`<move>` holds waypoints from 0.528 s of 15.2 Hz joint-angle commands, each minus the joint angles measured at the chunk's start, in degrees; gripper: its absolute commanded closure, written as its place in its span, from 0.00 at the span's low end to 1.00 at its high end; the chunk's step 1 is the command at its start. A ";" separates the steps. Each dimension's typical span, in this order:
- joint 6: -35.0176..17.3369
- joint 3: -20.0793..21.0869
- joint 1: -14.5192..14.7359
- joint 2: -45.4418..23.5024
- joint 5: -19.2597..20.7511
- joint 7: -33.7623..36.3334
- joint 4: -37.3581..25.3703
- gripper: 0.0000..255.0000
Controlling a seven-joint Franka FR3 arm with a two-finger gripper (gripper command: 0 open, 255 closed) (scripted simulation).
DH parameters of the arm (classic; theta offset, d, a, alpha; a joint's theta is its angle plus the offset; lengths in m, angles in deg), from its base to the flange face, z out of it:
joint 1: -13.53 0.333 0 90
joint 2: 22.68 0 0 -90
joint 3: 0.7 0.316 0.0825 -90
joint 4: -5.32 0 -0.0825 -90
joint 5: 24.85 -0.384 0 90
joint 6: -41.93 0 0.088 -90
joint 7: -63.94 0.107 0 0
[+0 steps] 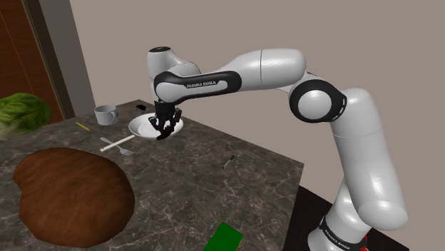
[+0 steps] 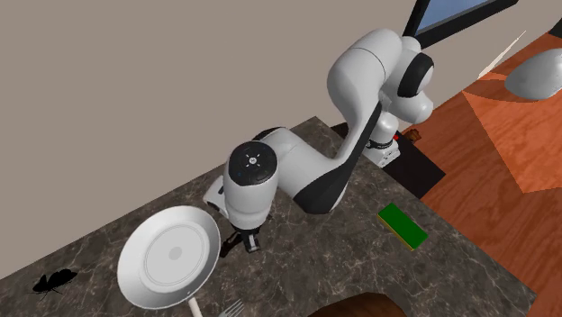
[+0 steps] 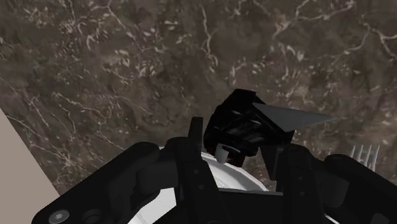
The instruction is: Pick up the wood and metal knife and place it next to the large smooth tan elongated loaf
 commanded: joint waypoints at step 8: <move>-6.42 -0.28 -0.21 -1.12 0.64 1.34 5.52 1.00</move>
